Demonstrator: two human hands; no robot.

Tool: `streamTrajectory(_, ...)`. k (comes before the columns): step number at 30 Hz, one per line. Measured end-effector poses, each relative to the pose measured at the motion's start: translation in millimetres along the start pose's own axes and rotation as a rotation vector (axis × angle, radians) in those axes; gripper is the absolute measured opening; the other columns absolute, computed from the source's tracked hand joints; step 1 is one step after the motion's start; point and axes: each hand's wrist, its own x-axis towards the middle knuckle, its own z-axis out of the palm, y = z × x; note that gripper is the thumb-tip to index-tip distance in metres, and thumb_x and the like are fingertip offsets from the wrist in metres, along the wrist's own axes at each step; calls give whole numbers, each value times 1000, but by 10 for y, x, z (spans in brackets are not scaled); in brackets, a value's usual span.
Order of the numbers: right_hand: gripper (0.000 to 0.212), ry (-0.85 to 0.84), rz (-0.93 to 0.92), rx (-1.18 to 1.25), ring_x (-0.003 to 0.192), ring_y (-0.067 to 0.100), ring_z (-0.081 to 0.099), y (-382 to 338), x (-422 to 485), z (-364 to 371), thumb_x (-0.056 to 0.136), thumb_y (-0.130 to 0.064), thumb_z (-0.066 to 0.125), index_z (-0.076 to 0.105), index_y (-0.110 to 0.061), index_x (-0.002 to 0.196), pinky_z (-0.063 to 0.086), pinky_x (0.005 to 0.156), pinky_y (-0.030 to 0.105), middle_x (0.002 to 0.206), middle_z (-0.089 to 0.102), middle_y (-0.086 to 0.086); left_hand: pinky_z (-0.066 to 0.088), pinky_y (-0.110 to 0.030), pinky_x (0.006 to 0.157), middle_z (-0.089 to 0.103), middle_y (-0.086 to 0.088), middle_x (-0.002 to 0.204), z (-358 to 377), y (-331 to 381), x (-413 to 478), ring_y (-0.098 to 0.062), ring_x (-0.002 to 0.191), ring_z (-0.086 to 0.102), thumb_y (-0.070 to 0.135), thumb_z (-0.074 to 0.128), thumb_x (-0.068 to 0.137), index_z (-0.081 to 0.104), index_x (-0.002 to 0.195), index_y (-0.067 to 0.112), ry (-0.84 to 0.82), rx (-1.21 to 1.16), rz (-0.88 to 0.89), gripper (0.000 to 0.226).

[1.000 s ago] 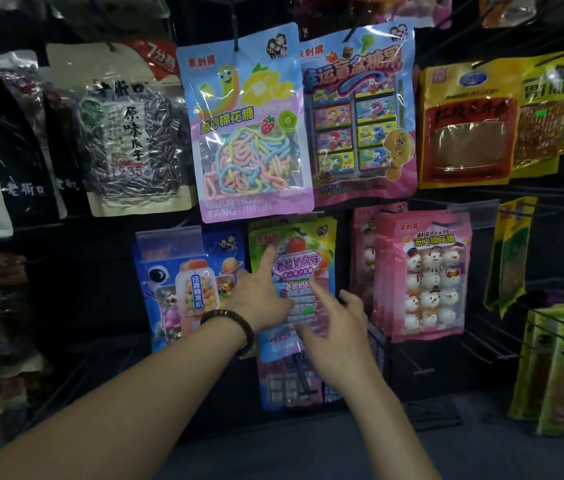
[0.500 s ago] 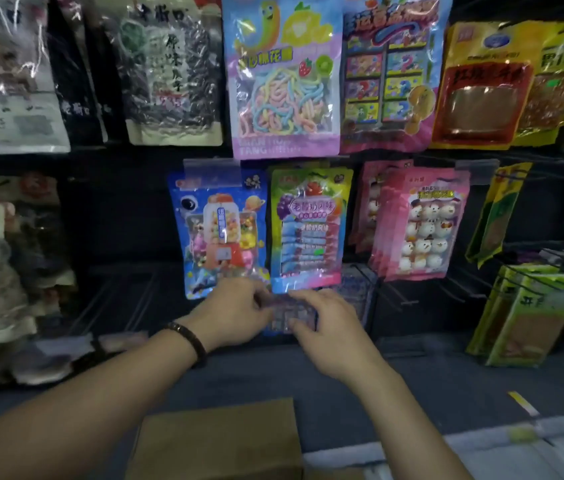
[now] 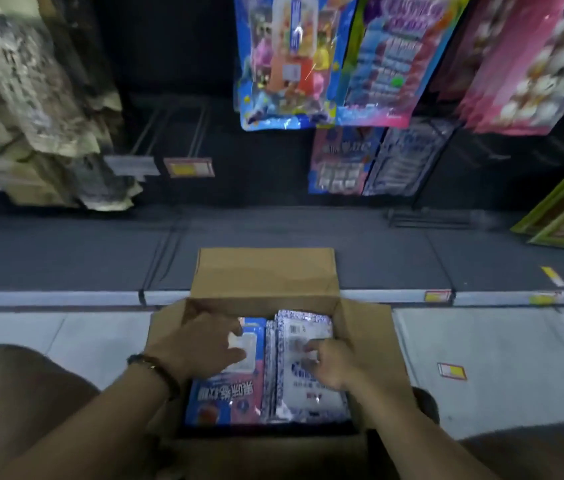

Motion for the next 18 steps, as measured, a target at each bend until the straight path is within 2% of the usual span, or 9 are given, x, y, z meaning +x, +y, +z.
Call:
streamTrajectory(2,58,-72,67,-115,123,32,63,115,99,247,104,-29,57,41,-28,160,55,99,37,155,49,14,46,-21,96,60,6,149,59,57,37,-16,133,58,56,65,97,52,151,31,-204,32,24,60)
streamTrajectory(4,70,-155,103,-215,139,40,50,144,173,467,102,-28,59,27,-33,164,49,107,40,167,25,16,42,-16,86,57,4,153,41,113,91,-15,134,57,55,62,101,50,152,30,-269,9,65,58)
streamTrajectory(5,72,-167,100,-266,142,42,45,126,210,564,100,-29,60,26,-35,163,47,111,44,166,21,16,42,-17,88,56,3,154,40,108,115,-16,135,57,54,61,101,49,153,30,-260,-5,65,59)
streamTrajectory(8,75,-151,61,-410,143,45,38,-70,278,744,97,-40,65,23,-41,159,43,112,58,159,20,16,44,-29,110,52,-1,158,47,52,152,-22,140,53,57,58,102,46,155,27,-271,64,30,63)
streamTrajectory(10,80,-146,45,-481,144,45,34,-205,330,809,97,-44,67,17,-45,160,42,108,60,162,16,18,45,-34,112,52,-3,158,20,24,170,-24,140,53,60,56,102,47,155,25,-304,113,18,65)
streamTrajectory(14,99,-169,82,-620,152,59,11,-274,516,985,97,-45,67,-9,-54,161,42,108,64,171,-20,23,45,-34,112,52,-4,158,-49,15,244,-24,140,53,60,55,101,48,155,26,-262,96,25,63)
streamTrajectory(18,86,-205,127,-651,154,61,5,-207,553,983,99,-53,62,5,-49,164,38,114,63,171,-21,25,43,-34,114,51,-4,159,-28,33,295,-26,141,51,57,55,102,47,155,26,-241,73,74,62)
